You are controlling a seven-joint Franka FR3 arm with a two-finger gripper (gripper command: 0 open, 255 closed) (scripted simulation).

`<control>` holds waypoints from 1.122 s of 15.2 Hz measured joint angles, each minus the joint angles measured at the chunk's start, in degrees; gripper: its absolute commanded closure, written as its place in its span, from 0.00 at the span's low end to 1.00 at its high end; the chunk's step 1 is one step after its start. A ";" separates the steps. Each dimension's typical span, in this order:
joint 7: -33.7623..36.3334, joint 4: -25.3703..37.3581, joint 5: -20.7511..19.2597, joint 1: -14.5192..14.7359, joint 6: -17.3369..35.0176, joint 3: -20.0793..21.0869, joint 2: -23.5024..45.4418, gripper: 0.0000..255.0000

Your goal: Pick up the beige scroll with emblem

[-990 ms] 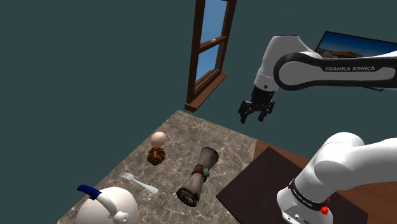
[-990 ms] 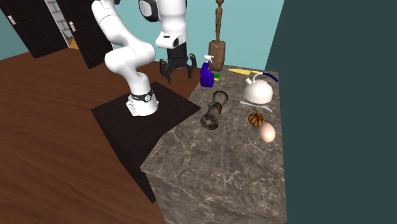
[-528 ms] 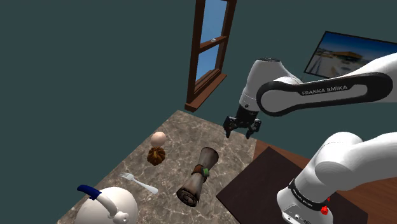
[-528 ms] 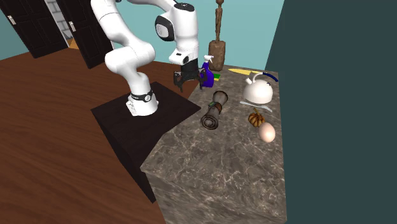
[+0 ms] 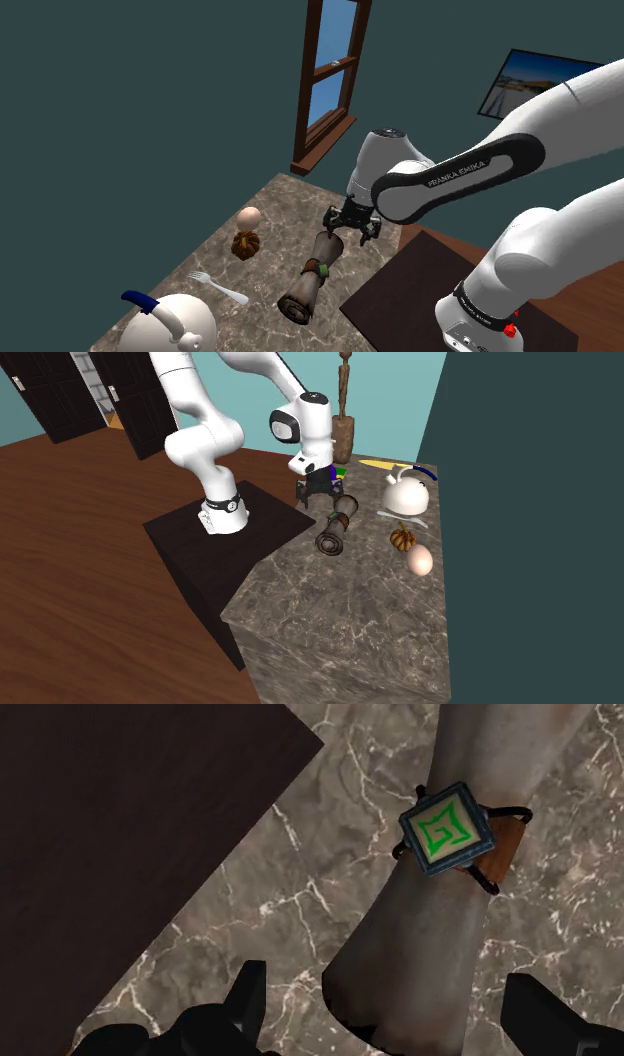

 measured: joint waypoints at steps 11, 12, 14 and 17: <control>32.26 5.91 -22.05 -7.37 20.39 8.25 25.95 0.00; 34.12 6.13 -24.40 -6.95 21.25 7.47 27.26 0.00; 36.93 6.16 -28.30 -5.98 22.90 5.72 29.28 0.00; 38.00 6.36 -29.90 -5.44 23.43 4.81 30.13 1.00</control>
